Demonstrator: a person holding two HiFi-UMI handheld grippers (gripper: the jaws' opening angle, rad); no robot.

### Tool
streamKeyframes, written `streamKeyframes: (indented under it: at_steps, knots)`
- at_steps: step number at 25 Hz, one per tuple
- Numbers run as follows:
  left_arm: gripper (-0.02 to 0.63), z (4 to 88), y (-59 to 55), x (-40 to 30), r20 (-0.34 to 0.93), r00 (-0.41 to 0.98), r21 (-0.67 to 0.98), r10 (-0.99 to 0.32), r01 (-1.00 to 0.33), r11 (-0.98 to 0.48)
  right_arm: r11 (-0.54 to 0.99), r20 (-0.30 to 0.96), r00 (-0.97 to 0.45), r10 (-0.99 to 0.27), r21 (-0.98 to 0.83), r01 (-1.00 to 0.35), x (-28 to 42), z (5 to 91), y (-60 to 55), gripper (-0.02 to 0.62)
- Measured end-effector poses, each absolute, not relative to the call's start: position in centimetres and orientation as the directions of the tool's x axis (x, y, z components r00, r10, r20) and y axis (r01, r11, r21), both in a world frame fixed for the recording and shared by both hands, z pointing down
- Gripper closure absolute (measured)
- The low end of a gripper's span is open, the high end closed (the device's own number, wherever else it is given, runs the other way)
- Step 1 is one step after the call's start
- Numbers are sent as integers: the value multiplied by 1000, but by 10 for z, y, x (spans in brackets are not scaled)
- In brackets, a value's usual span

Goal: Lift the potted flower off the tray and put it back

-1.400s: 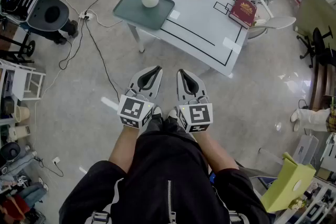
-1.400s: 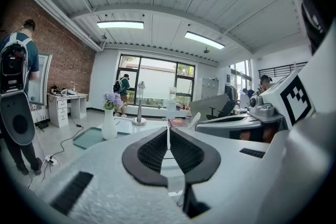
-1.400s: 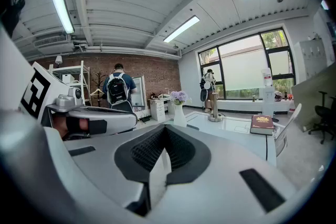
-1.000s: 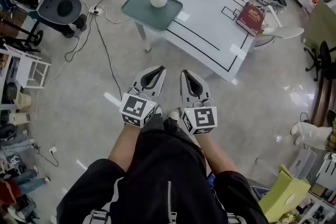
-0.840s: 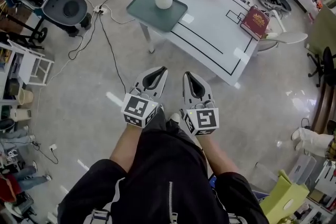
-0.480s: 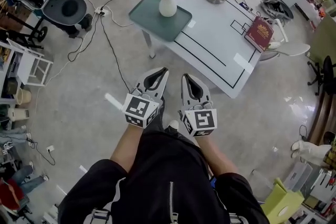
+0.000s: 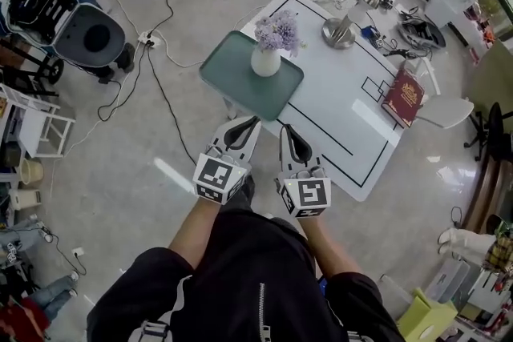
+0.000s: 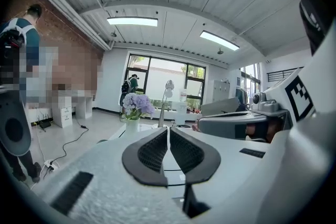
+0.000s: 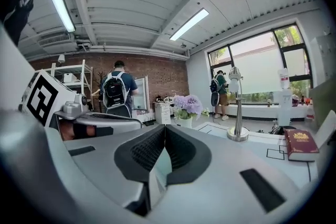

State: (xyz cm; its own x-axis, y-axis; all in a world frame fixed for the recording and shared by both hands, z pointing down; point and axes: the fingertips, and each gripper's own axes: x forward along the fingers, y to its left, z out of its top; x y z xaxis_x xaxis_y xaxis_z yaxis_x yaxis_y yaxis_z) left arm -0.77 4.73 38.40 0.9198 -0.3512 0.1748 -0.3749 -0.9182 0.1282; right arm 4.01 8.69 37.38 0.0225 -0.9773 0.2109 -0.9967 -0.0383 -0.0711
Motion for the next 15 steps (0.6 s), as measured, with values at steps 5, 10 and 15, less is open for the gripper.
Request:
streamKeyframes:
  at_steps: [5,10,15]
  knots:
    - [588,399,-16,3,185,922,121,-339,-364,-924,-61,224,51,-973,-34,-998,53,385,28,588]
    - [588,408,-50,14,185,923,132,-337,-364,-922,-76,240,68,-968,-25,-997,69,396,-4,588]
    - [588,418,-64,20,188,918,158,-349,-378,-912,-78,245,74,-967,-6,-997,86,412,-26,588]
